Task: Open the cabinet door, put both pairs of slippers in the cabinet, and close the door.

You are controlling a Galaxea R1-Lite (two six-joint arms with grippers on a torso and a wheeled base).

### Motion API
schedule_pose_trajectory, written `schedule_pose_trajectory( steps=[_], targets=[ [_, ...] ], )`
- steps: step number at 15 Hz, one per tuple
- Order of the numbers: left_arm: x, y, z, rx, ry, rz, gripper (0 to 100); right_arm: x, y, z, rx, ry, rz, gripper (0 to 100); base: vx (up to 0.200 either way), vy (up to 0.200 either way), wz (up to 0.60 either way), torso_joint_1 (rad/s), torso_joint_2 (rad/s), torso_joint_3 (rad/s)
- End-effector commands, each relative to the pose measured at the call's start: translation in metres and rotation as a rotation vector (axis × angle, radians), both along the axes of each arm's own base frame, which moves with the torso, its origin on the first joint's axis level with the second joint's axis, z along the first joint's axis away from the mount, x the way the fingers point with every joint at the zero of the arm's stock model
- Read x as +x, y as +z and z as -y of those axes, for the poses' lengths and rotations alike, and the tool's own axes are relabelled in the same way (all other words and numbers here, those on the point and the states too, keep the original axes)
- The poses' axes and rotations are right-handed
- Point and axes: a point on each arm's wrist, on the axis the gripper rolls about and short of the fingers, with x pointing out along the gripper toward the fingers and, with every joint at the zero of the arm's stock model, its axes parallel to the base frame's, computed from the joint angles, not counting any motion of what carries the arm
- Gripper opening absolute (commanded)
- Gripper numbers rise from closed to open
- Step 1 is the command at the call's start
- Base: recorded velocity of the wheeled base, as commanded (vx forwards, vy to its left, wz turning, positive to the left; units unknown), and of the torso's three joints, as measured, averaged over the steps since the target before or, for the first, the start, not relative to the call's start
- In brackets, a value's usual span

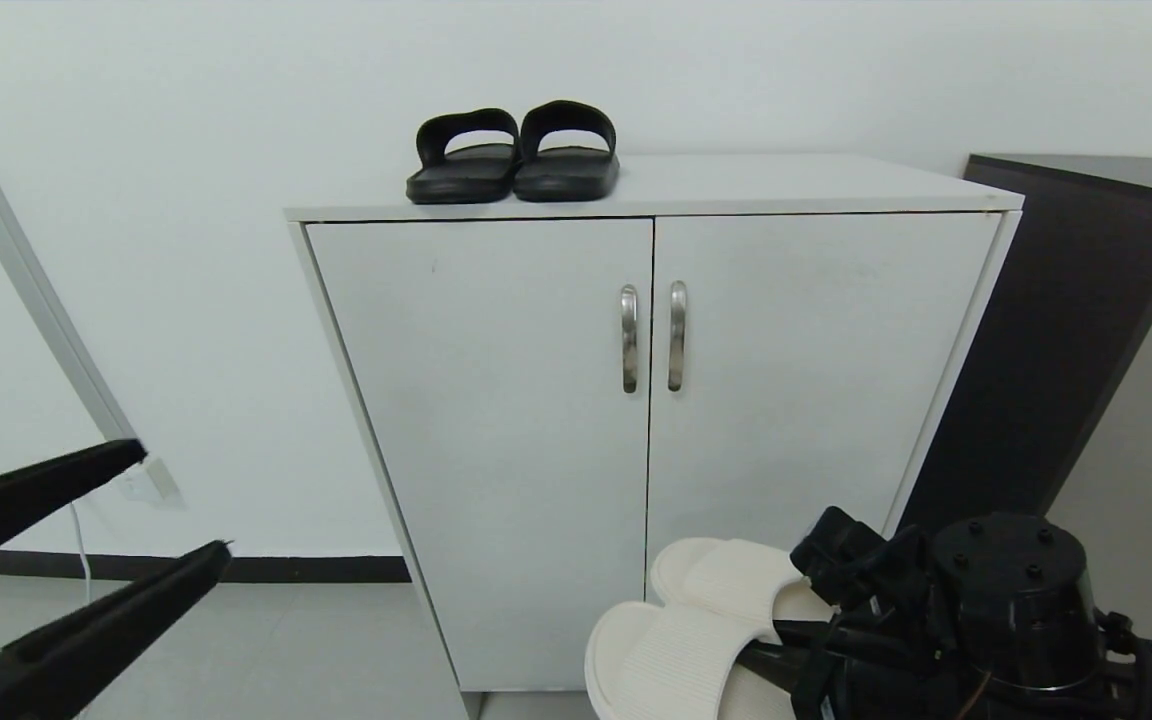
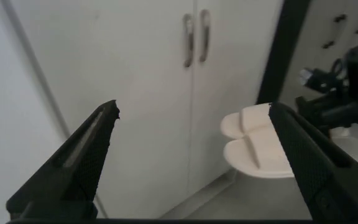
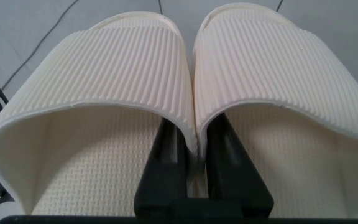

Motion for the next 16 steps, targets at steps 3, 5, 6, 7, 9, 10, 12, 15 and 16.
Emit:
schedule_pose_trajectory(
  steps=[3, 5, 6, 7, 9, 10, 12, 15, 16],
  targets=[
    [0.063, 0.024, 0.05, -0.015, -0.192, -0.094, 100, 0.0, 0.0, 0.0, 0.001, -0.002, 0.002, 0, 0.0, 0.0, 0.0, 0.0, 0.0, 0.0],
    [0.085, 0.028, 0.069, -0.051, -0.225, -0.083, 100, 0.0, 0.0, 0.0, -0.001, -0.001, 0.002, 0, 0.0, 0.0, 0.0, 0.0, 0.0, 0.0],
    [0.097, 0.029, 0.08, -0.062, -0.232, -0.076, 100, 0.0, 0.0, 0.0, -0.002, 0.001, 0.001, 0, 0.0, 0.0, 0.0, 0.0, 0.0, 0.0],
    [0.105, 0.03, 0.091, -0.078, -0.248, -0.065, 100, 0.001, 0.0, -0.001, 0.0, 0.0, 0.0, 0, 0.0, 0.0, 0.0, 0.0, 0.0, 0.0],
    [0.119, 0.035, 0.115, -0.108, -0.279, -0.076, 100, 0.0, 0.0, 0.0, -0.001, 0.001, -0.001, 0, 0.0, 0.0, 0.0, 0.0, 0.0, 0.0],
    [0.126, 0.034, 0.125, -0.111, -0.285, -0.085, 100, 0.0, 0.0, 0.0, -0.001, 0.001, -0.001, 0, 0.0, 0.0, 0.0, 0.0, 0.0, 0.0],
    [0.139, 0.036, 0.147, -0.115, -0.326, -0.089, 100, 0.0, 0.0, 0.0, -0.001, 0.001, -0.001, 0, 0.0, 0.0, 0.0, 0.0, 0.0, 0.0],
    [0.147, 0.043, 0.176, -0.165, -0.415, -0.118, 100, 0.0, -0.001, 0.0, -0.003, 0.001, -0.003, 0, 0.0, 0.0, 0.0, 0.0, 0.0, 0.0],
    [0.149, 0.042, 0.18, -0.164, -0.449, -0.134, 100, 0.001, -0.002, 0.0, -0.004, 0.001, -0.004, 0, 0.0, 0.0, 0.0, 0.0, 0.0, 0.0]
  ],
)
